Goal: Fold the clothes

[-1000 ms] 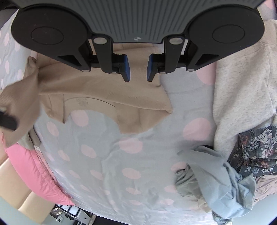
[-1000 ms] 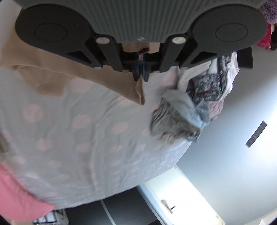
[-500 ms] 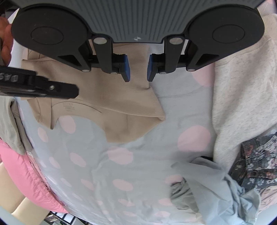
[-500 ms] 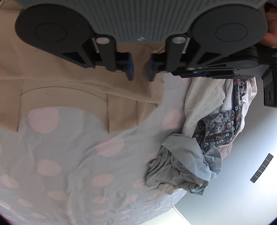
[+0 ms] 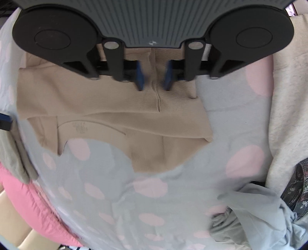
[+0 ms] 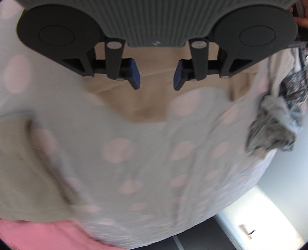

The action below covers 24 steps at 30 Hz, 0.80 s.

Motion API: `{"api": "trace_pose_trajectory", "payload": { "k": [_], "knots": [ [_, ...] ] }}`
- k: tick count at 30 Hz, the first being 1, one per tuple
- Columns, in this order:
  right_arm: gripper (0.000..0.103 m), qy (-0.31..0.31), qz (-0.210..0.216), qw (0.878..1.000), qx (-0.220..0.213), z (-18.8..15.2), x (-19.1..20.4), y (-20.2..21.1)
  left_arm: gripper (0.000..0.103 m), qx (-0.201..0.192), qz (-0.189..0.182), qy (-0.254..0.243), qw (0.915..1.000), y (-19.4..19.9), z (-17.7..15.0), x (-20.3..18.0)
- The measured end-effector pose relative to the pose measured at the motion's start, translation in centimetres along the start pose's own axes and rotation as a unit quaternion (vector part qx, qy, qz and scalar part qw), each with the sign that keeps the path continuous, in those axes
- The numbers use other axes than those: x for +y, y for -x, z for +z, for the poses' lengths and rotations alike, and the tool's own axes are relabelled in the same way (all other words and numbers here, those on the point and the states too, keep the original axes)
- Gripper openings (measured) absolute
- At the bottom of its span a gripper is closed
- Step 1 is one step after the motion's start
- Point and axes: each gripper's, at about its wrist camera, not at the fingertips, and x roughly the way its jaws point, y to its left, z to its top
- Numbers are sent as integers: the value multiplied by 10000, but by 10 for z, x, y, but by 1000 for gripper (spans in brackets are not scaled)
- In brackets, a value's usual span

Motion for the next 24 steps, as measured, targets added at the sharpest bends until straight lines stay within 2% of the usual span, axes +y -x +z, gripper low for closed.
{"api": "trace_pose_trajectory", "payload": {
  "k": [4,8,12,13,14,16,21,23,24],
  "knots": [
    [42,-124,-385,9991,109,-8,-40,3,0,-366,-74,8,9993,14,1,-9],
    [42,-46,-554,9984,85,-16,-57,2,0,-842,-290,-13,9960,47,11,-17],
    [40,-281,-320,9991,-5,-19,-68,-4,0,-1050,-86,220,9942,64,16,-3],
    [34,-395,-244,9989,31,-18,-70,-8,0,-1044,-44,373,9938,63,16,5],
    [33,-508,-168,9985,68,-18,-71,-12,0,-967,-7,453,9943,58,16,11],
    [33,-652,-106,9978,66,-16,-70,-19,0,-786,69,583,9952,48,16,22],
    [32,-1114,132,9937,68,-6,-71,-36,0,-336,221,507,9979,14,3,26],
    [22,-1235,135,9920,239,-3,-71,-46,0,-255,292,422,9984,4,-1,25],
    [12,-1263,80,9916,269,-2,-71,-52,0,-237,310,404,9984,0,-2,26]
  ]
}}
